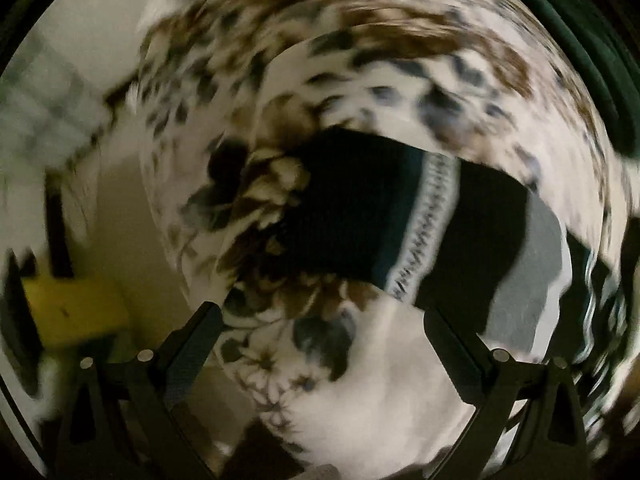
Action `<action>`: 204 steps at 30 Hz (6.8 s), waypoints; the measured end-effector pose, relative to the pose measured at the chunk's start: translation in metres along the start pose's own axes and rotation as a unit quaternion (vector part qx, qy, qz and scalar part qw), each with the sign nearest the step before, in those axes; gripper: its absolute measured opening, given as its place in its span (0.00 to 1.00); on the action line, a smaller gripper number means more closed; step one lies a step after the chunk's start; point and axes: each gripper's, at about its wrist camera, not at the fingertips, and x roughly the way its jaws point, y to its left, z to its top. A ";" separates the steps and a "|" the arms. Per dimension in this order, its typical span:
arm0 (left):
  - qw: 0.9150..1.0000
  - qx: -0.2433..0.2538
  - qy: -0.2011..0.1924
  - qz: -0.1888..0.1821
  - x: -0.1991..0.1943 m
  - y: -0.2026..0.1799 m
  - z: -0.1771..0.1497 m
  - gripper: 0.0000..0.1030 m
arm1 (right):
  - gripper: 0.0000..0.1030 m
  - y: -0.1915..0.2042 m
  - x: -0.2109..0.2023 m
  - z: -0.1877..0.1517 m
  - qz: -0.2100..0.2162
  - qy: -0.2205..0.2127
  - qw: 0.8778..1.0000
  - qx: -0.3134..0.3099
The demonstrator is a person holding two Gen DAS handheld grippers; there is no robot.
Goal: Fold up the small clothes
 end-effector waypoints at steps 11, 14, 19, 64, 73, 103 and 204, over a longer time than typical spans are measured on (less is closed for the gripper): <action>0.993 -0.100 0.002 -0.069 0.061 -0.010 0.027 0.42 | 0.70 -0.005 0.010 0.006 -0.018 0.002 0.997 0.075; 0.995 -0.076 -0.040 -0.052 0.044 -0.026 0.036 0.05 | 0.70 -0.019 0.006 0.007 -0.010 -0.009 0.994 0.108; 0.994 -0.009 -0.108 -0.025 -0.002 -0.059 0.038 0.05 | 0.70 -0.037 -0.001 0.008 -0.040 -0.024 0.994 0.101; 0.869 0.426 -0.251 -0.002 -0.088 -0.388 -0.233 0.92 | 0.70 -0.253 -0.087 0.092 0.070 0.000 0.990 0.126; 0.902 0.347 -0.243 0.079 -0.067 -0.319 -0.166 0.92 | 0.16 -0.160 -0.008 0.125 0.074 0.040 0.996 0.022; 0.908 0.399 -0.105 0.079 0.027 -0.320 -0.165 0.92 | 0.46 -0.152 -0.102 0.125 -0.047 0.016 0.999 -0.011; 0.841 0.515 -0.157 -0.053 -0.012 -0.450 -0.151 0.93 | 0.03 -0.221 -0.104 0.118 -0.060 -0.096 0.988 0.104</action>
